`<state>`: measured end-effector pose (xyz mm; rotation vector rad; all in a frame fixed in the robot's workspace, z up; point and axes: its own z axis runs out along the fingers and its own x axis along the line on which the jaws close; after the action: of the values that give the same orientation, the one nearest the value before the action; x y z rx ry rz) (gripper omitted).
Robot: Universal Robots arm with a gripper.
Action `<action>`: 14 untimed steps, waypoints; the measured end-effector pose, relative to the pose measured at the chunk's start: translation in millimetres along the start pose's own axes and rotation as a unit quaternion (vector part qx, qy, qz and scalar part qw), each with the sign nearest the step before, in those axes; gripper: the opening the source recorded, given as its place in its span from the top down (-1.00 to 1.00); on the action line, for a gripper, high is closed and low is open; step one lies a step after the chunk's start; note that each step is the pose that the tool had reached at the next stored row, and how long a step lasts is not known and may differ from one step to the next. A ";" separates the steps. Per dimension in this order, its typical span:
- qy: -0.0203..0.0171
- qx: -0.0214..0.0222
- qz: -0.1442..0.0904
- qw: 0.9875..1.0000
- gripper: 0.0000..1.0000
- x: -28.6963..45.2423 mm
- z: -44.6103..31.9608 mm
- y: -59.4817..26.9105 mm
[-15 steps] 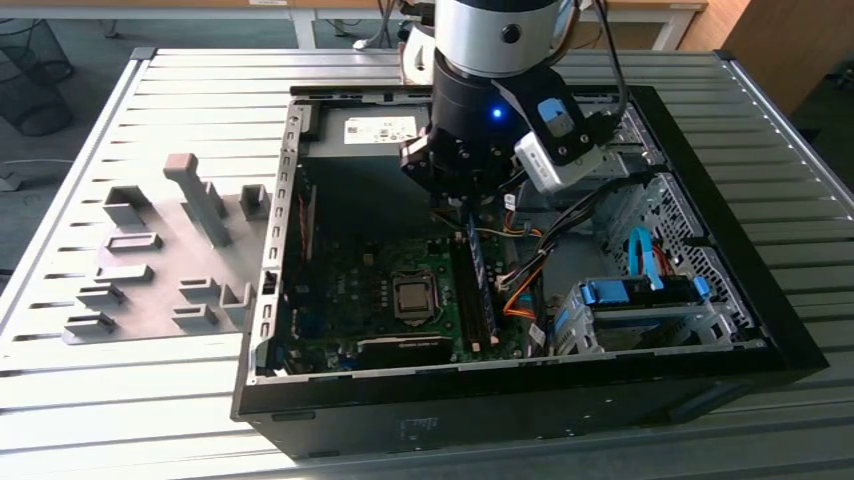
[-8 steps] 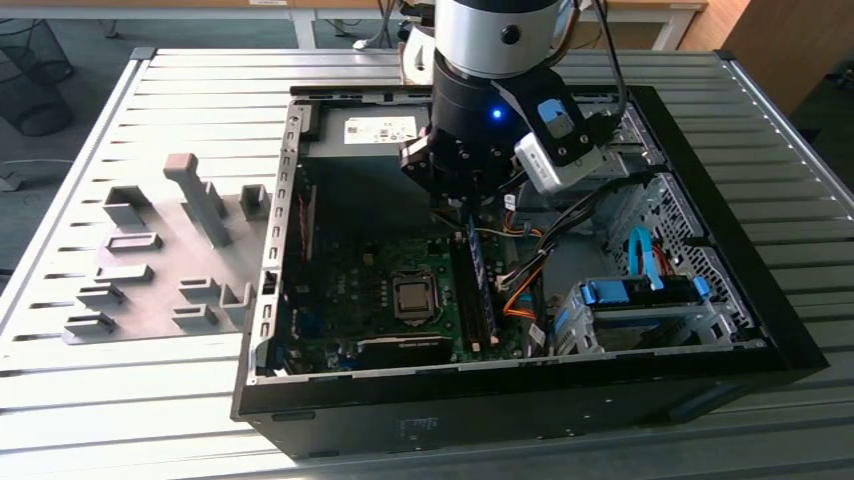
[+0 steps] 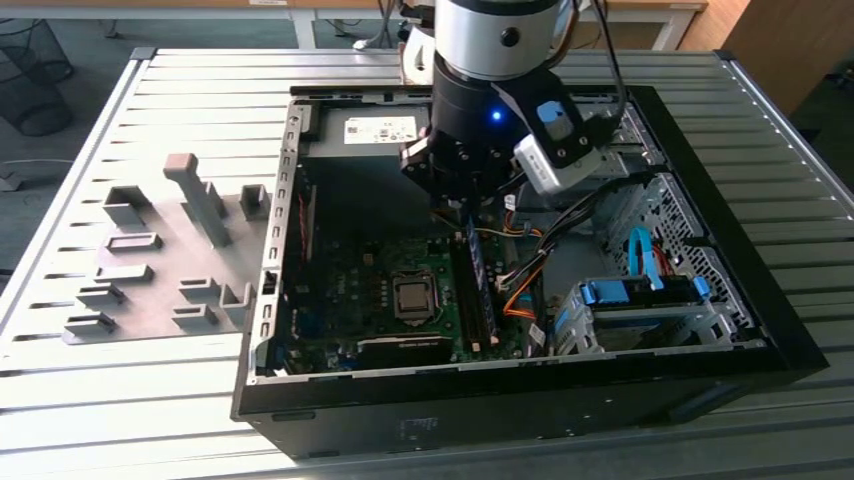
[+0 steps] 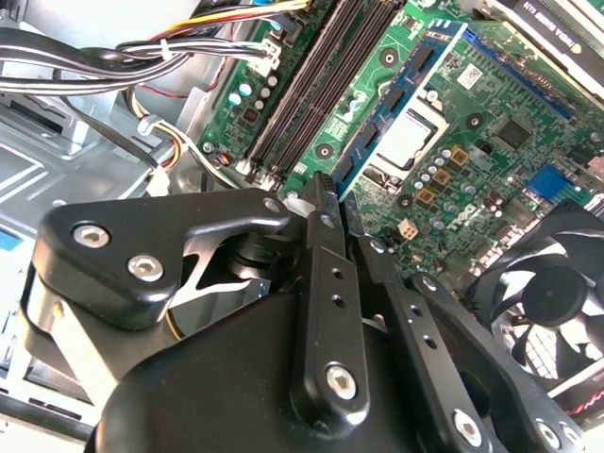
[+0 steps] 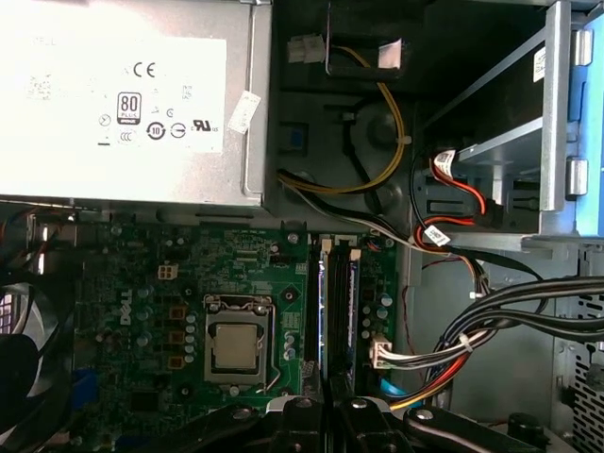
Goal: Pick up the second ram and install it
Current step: 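Insert the second ram into the second slot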
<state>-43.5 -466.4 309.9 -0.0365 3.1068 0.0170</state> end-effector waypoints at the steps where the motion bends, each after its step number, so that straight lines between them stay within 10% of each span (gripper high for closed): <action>1: 0.000 0.000 0.000 1.000 0.72 0.0 1.3 0.0; 14: 0.000 0.000 0.000 1.000 0.72 0.3 9.2 -0.1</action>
<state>-43.5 -466.4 300.8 -0.0366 3.1070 0.0169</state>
